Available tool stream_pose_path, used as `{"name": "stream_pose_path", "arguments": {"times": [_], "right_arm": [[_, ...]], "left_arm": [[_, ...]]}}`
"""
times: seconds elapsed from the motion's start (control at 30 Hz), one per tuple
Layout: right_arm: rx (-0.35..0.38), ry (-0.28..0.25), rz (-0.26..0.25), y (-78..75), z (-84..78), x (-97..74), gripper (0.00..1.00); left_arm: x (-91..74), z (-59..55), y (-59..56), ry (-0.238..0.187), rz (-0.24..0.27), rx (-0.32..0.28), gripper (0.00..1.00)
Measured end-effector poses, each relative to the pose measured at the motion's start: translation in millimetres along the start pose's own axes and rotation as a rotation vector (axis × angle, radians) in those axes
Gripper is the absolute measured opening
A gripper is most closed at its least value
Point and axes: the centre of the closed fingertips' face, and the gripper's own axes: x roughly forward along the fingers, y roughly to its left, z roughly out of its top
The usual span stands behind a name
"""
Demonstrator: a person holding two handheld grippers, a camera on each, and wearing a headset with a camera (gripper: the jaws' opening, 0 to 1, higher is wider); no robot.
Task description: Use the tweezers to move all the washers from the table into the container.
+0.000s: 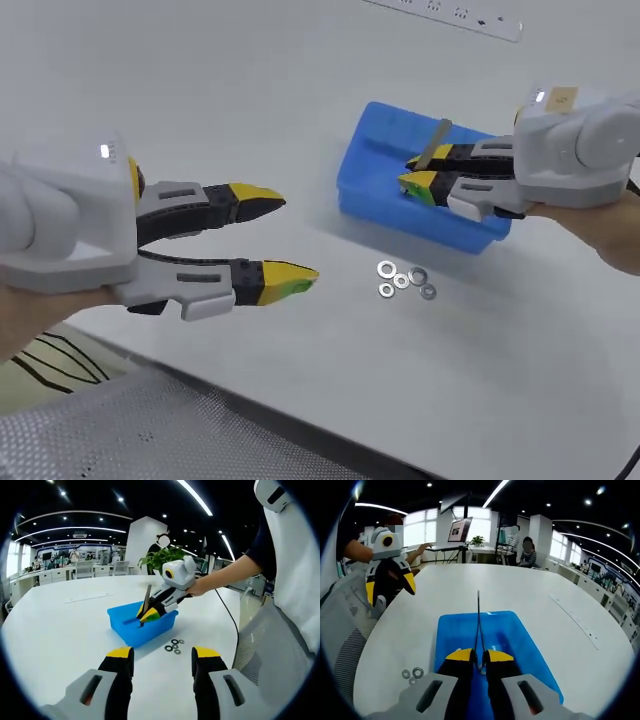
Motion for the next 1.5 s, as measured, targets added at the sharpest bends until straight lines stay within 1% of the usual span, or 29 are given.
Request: {"name": "stream_pose_path", "arguments": {"times": [0.07,0.2,0.27,0.3,0.4,0.43,0.5,0.53,0.6,0.63,0.67,0.73,0.83,0.93,1.0,1.07,1.1,1.2,1.27,1.37,1.47,1.5], "right_arm": [[-0.001,-0.002,0.000,-0.4,1.7,-1.5,0.10],[-0.019,0.015,-0.002,0.3,4.1,-5.0,0.09],[-0.017,0.024,0.001,1.7,6.3,-7.2,0.08],[-0.022,0.025,0.002,2.4,7.5,-8.2,0.08],[-0.039,0.025,0.002,2.7,11.6,-10.9,0.08],[-0.038,0.024,0.003,2.6,13.2,-11.9,0.08],[-0.035,0.023,0.008,3.5,15.5,-13.5,0.08],[-0.036,0.024,0.012,4.2,16.5,-14.1,0.08],[-0.044,0.027,0.021,6.4,19.6,-16.0,0.08],[-0.049,0.025,0.025,7.4,21.3,-16.9,0.08],[-0.054,0.023,0.031,9.2,23.9,-18.1,0.08],[-0.064,0.021,0.038,11.6,26.7,-19.5,0.08],[-0.069,0.016,0.044,14.5,30.3,-21.6,0.08],[-0.081,0.019,0.048,17.4,30.8,-23.1,0.08],[-0.090,0.022,0.056,20.2,30.5,-23.7,0.08],[-0.094,0.024,0.063,22.2,30.5,-24.0,0.08],[-0.090,0.022,0.067,23.2,31.1,-24.0,0.08],[-0.089,0.015,0.076,25.4,33.0,-23.7,0.08],[-0.091,0.016,0.081,26.6,32.8,-23.1,0.08],[-0.092,0.019,0.089,27.8,31.4,-22.6,0.08],[-0.090,0.023,0.095,28.8,30.0,-23.0,0.08],[-0.089,0.023,0.096,29.2,29.8,-23.2,0.08]], "left_arm": [[0.6,1.2,0.1,0.003,-0.003,0.006,0.51],[3.3,8.2,0.6,-0.014,-0.012,0.006,0.51],[6.2,14.1,1.6,-0.028,-0.027,-0.002,0.51],[9.4,19.1,2.9,-0.032,-0.026,0.006,0.51],[15.8,31.6,10.7,-0.051,-0.031,0.017,0.51],[19.6,38.0,14.3,-0.063,-0.034,0.022,0.51],[25.5,46.7,17.1,-0.077,-0.051,0.027,0.50],[30.9,53.0,19.1,-0.087,-0.065,0.025,0.49],[40.8,61.8,22.3,-0.092,-0.085,0.034,0.49],[45.0,64.7,23.4,-0.087,-0.093,0.041,0.49],[51.1,69.8,25.0,-0.089,-0.103,0.056,0.49],[61.7,78.0,27.4,-0.093,-0.118,0.062,0.47],[74.8,88.8,28.1,-0.107,-0.140,0.065,0.40],[84.9,96.2,26.1,-0.108,-0.166,0.079,0.37],[90.6,97.3,23.4,-0.088,-0.187,0.111,0.36],[94.2,96.8,18.7,-0.063,-0.221,0.149,0.29],[95.4,97.4,17.5,-0.059,-0.228,0.159,0.28],[98.2,97.6,16.0,-0.044,-0.246,0.166,0.28],[98.0,98.6,14.7,-0.045,-0.261,0.165,0.27],[96.5,100.9,12.1,-0.051,-0.277,0.177,0.21],[94.5,104.0,4.7,-0.063,-0.318,0.169,0.17],[94.3,104.3,3.0,-0.063,-0.325,0.176,0.17]]}}
